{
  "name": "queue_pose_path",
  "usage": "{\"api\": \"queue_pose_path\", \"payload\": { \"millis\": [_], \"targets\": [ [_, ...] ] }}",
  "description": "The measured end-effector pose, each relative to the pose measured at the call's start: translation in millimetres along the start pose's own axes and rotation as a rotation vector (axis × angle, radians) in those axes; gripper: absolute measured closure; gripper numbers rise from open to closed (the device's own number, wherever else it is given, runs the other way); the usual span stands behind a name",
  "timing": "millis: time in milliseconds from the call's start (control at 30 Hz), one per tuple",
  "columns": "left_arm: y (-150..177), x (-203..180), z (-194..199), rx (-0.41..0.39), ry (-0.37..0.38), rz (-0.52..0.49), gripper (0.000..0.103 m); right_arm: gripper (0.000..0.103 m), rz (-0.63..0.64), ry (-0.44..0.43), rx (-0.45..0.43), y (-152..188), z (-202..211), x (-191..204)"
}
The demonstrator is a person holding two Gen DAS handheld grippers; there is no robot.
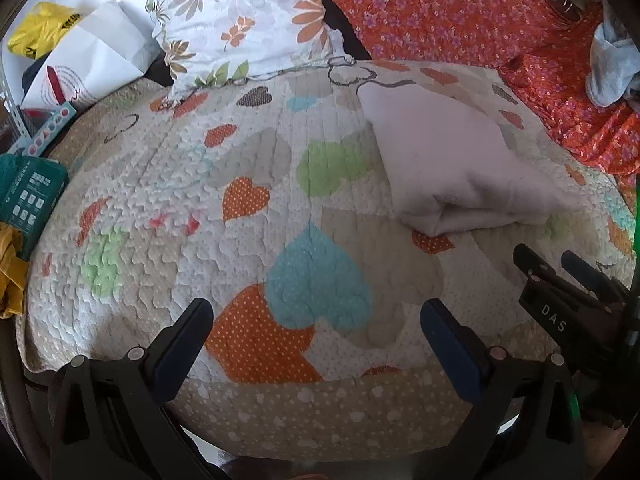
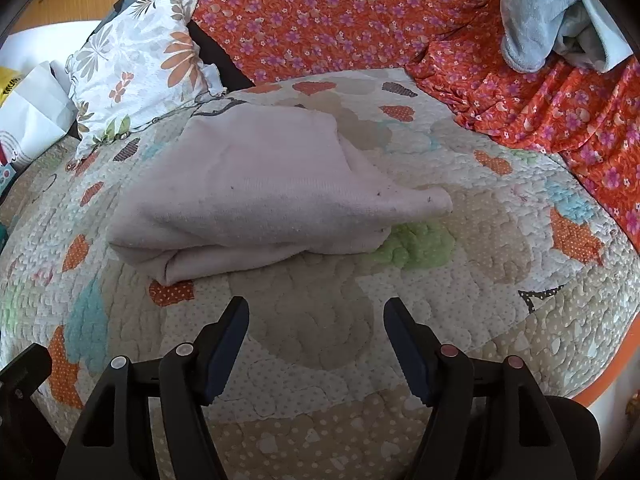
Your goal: Fold small clothes
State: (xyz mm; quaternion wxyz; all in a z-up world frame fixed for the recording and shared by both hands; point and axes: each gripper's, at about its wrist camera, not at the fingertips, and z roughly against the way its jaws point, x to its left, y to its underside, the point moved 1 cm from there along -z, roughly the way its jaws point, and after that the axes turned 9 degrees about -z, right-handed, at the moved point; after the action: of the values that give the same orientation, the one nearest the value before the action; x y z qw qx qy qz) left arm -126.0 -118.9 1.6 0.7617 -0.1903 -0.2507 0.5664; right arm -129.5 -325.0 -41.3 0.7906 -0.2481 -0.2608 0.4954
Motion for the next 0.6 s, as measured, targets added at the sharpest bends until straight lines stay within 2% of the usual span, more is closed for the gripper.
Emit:
{"api": "queue_pose_path", "payload": {
  "millis": [600],
  "targets": [
    [2.7, 3.6, -8.5, 0.034, 0.020, 0.016, 0.000, 0.026, 0.026, 0.011, 0.002, 1.7, -2.9, 3.6]
  ]
}}
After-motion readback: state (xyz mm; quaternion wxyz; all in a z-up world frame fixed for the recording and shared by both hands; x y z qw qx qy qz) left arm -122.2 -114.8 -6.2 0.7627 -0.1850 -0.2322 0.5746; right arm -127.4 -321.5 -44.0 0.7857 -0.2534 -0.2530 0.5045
